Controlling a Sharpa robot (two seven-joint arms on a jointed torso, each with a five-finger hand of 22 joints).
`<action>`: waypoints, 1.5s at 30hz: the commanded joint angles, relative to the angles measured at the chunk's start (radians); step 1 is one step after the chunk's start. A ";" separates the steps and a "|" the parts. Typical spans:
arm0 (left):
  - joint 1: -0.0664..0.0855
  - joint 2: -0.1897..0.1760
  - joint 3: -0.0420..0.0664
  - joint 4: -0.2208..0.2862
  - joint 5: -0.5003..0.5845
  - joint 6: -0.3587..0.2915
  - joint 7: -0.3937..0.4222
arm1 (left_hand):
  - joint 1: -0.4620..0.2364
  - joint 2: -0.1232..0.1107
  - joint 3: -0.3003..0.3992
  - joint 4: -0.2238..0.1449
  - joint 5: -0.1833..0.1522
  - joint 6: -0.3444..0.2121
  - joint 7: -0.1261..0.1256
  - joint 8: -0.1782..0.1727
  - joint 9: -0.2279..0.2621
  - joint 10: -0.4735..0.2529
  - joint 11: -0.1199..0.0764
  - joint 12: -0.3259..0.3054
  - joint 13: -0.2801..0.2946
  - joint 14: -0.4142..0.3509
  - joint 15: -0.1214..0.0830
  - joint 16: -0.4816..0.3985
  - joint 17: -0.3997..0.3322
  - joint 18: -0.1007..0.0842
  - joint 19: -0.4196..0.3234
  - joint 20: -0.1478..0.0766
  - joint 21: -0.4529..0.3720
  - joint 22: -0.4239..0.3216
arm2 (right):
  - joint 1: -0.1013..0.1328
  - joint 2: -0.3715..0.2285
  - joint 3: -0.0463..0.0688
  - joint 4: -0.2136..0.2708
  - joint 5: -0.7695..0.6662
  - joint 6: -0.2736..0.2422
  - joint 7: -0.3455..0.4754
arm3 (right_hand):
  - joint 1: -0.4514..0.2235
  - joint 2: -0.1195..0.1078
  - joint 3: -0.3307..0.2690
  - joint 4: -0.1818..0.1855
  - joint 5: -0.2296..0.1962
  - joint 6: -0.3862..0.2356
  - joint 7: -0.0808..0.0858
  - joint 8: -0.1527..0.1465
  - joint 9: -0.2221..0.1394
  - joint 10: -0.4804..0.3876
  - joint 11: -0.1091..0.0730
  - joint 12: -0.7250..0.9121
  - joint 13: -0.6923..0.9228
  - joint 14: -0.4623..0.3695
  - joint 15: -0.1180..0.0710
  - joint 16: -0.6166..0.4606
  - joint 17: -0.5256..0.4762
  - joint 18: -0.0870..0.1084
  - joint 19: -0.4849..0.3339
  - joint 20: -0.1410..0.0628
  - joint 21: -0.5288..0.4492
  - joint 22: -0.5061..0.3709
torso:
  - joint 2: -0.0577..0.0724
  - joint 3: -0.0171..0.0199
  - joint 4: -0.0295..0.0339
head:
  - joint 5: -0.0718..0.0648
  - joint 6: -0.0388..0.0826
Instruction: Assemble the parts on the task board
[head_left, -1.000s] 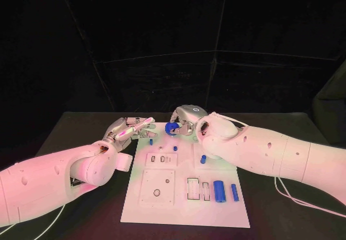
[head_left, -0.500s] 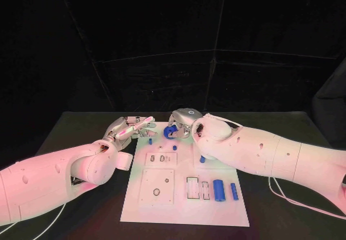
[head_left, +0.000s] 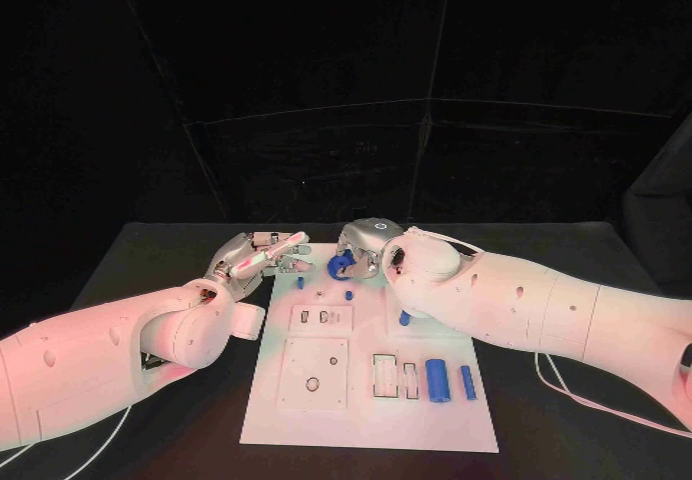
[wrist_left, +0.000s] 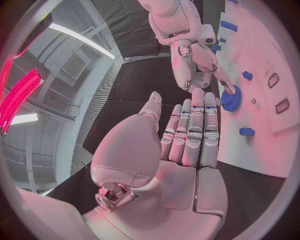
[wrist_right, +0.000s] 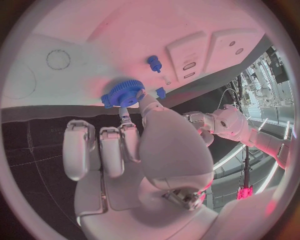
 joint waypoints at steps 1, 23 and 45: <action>0.002 0.000 0.001 0.001 0.002 0.013 0.012 | 0.003 0.010 -0.001 -0.006 -0.002 0.004 0.001 -0.007 0.001 0.000 -0.001 -0.004 0.000 0.000 0.004 -0.005 0.002 0.006 0.007 0.002 -0.004 -0.001 | 0.002 0.002 0.000 -0.004 -0.014 0.013 -0.005 | -0.033 -0.021 -0.019 0.013 -0.001 -0.047 0.015 -0.030 -0.005 -0.007 0.012 -0.009 0.057 0.084 0.016 0.004 0.173 -0.008 0.013 0.015 0.004 0.036 | 0.000 0.0001 -0.0005 | 0.001 0.001; 0.002 0.001 0.001 0.000 0.002 0.012 0.007 | 0.005 0.011 -0.001 -0.009 -0.002 0.004 0.000 -0.007 0.001 0.001 -0.002 -0.004 0.000 0.000 0.004 -0.006 0.003 0.006 0.008 0.002 -0.005 -0.002 | 0.001 -0.024 0.000 0.005 0.045 -0.014 0.001 | -0.193 0.019 -0.135 0.125 0.111 -0.022 0.012 -0.024 0.001 0.006 0.013 0.008 0.078 0.086 0.020 0.007 0.183 -0.009 0.014 0.023 0.010 0.044 | 0.000 0.0013 -0.0016 | -0.001 0.004; 0.002 0.002 0.000 -0.012 0.002 0.019 0.011 | 0.011 0.015 0.000 -0.018 -0.002 0.004 0.000 -0.008 0.000 0.001 -0.002 -0.005 0.000 -0.005 0.005 -0.012 0.005 0.006 0.008 0.002 -0.010 -0.005 | 0.003 -0.463 -0.001 0.241 0.512 -0.088 0.373 | 0.051 -0.008 -0.133 -0.056 0.128 0.017 0.002 -0.006 0.002 0.007 0.001 0.006 0.082 0.087 0.010 0.009 0.191 -0.010 0.016 0.014 0.014 0.054 | -0.010 0.0114 -0.0286 | -0.010 0.014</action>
